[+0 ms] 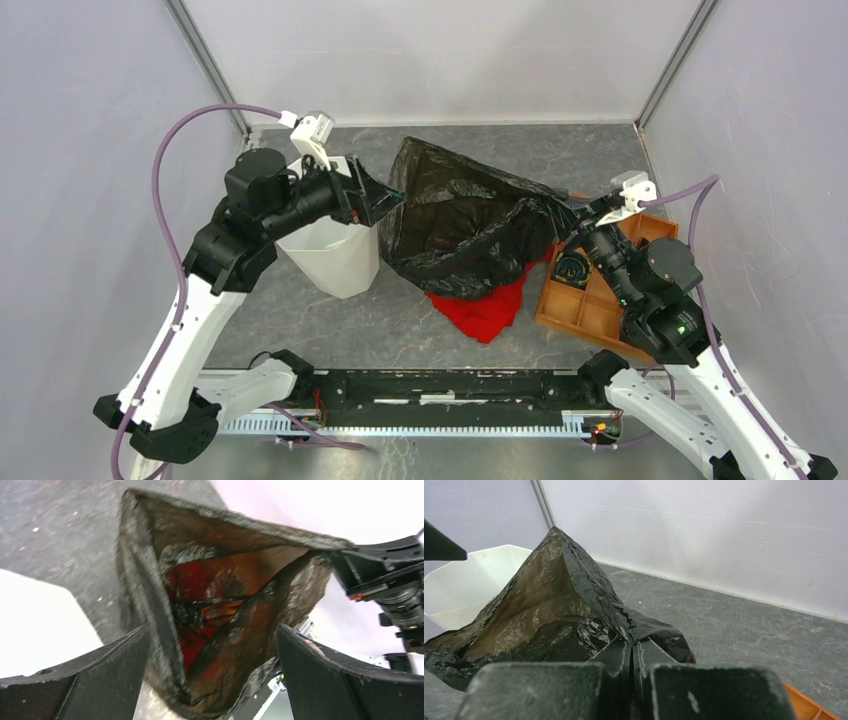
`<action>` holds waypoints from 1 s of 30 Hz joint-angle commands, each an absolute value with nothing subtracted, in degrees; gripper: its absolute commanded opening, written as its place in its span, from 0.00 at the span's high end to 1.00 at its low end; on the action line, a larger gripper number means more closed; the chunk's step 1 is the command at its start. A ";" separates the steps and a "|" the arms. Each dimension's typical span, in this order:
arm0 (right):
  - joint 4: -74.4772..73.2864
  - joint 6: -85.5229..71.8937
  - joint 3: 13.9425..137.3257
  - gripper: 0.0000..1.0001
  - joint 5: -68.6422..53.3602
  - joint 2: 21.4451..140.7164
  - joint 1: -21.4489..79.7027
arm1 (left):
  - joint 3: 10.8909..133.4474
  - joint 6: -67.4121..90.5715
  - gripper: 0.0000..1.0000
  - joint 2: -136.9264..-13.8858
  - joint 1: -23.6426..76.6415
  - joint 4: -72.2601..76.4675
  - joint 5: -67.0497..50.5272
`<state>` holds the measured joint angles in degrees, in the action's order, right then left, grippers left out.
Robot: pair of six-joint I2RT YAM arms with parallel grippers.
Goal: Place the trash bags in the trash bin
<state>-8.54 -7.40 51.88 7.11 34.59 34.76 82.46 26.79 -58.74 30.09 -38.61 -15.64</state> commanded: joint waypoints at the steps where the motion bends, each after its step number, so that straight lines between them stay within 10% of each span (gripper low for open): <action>1: -6.93 -10.51 54.99 0.99 7.34 34.89 34.70 | 82.32 30.94 0.00 -62.40 30.16 -30.19 -21.87; 20: -4.01 -10.81 56.03 0.99 6.75 33.01 34.78 | 74.34 30.95 0.04 -62.93 30.20 -28.89 -16.72; 26: -3.50 -10.51 56.34 0.99 6.02 31.59 34.76 | 74.53 31.41 0.14 -66.98 30.16 -26.24 -19.05; 30: -3.78 -9.96 56.12 0.99 6.82 30.45 34.84 | 75.58 32.21 0.39 -69.57 30.26 -24.32 -23.35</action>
<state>-6.37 -10.74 54.52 6.48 31.73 34.76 74.26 29.28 -67.70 30.09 -28.91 -18.17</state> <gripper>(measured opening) 0.012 0.724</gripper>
